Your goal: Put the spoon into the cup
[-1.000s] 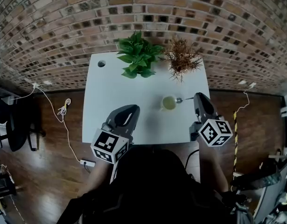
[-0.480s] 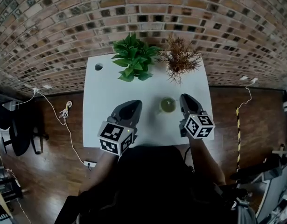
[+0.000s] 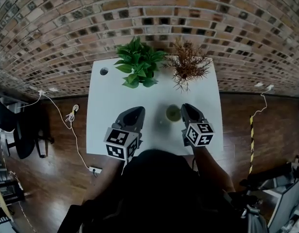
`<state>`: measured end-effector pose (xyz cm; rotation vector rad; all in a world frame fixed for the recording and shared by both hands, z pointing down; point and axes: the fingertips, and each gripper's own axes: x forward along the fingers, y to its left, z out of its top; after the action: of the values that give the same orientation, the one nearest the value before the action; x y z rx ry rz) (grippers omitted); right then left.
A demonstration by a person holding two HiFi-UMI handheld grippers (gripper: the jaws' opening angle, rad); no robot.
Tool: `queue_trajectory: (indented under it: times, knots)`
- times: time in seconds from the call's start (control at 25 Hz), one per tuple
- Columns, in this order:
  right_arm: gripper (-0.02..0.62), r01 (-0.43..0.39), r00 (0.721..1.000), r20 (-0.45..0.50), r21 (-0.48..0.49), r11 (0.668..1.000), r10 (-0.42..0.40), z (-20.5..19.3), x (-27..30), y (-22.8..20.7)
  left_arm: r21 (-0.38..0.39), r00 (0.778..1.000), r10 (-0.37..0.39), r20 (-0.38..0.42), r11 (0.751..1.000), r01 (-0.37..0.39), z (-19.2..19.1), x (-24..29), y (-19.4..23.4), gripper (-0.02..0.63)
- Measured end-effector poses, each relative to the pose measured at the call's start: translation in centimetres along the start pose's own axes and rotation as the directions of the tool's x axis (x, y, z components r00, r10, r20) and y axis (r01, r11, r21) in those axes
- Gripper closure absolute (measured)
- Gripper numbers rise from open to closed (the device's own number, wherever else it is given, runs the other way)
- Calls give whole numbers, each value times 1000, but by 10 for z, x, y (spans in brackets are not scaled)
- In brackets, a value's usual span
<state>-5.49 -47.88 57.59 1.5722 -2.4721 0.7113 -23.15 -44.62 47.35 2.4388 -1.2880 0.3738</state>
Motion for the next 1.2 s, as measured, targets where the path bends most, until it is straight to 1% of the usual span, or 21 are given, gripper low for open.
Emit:
queue_trajectory:
  times: [0.12,0.2,0.28,0.36,0.48,0.6,0.88,0.92,0.96,1.0,1.08,1.2]
  knots:
    - [546,-7,1000,0,31,1000,7,-8,4,-1,15,1000,1,-7,1000,-1,-3,4,-3,604]
    - [546,1,1000,2,48,999,-1,-12,4,-5,20,1000,-17,-18,1000,17,-4,6,-11,604]
    - [546,12,1000,-5,46,999,-12,-16,5,-7,21,999,-39,-25,999,39,-5,7,-19,604]
    - [546,17,1000,-8,52,999,-17,-18,7,-8,23,999,-44,-24,999,45,-5,8,-20,604]
    - [546,27,1000,-3,72,997,-27,-18,8,-11,16,999,-30,-21,999,30,-8,8,-12,604]
    - [546,34,999,-4,75,997,-34,-20,7,-13,-6,1000,-2,-26,1000,2,-14,5,-2,604]
    - [538,22,999,-39,77,997,-19,-28,6,-11,-16,999,43,-29,999,-44,-23,-1,15,604]
    - [498,15,999,-48,79,997,-12,-30,6,-10,-20,998,46,-32,999,-47,-25,-2,17,604]
    - [432,9,999,-50,81,997,-4,-29,5,-9,-23,998,47,-34,999,-47,-26,-3,18,604]
    - [411,5,999,-44,82,997,-1,-27,3,-9,-25,998,44,-34,999,-45,-27,-4,19,604]
    - [411,17,1000,-23,77,997,-15,-20,-4,-10,-25,999,36,-28,999,-36,-27,-6,19,604]
    - [411,62,998,2,55,997,-62,-6,-19,-12,-42,1000,19,-10,999,-20,-24,-11,19,604]
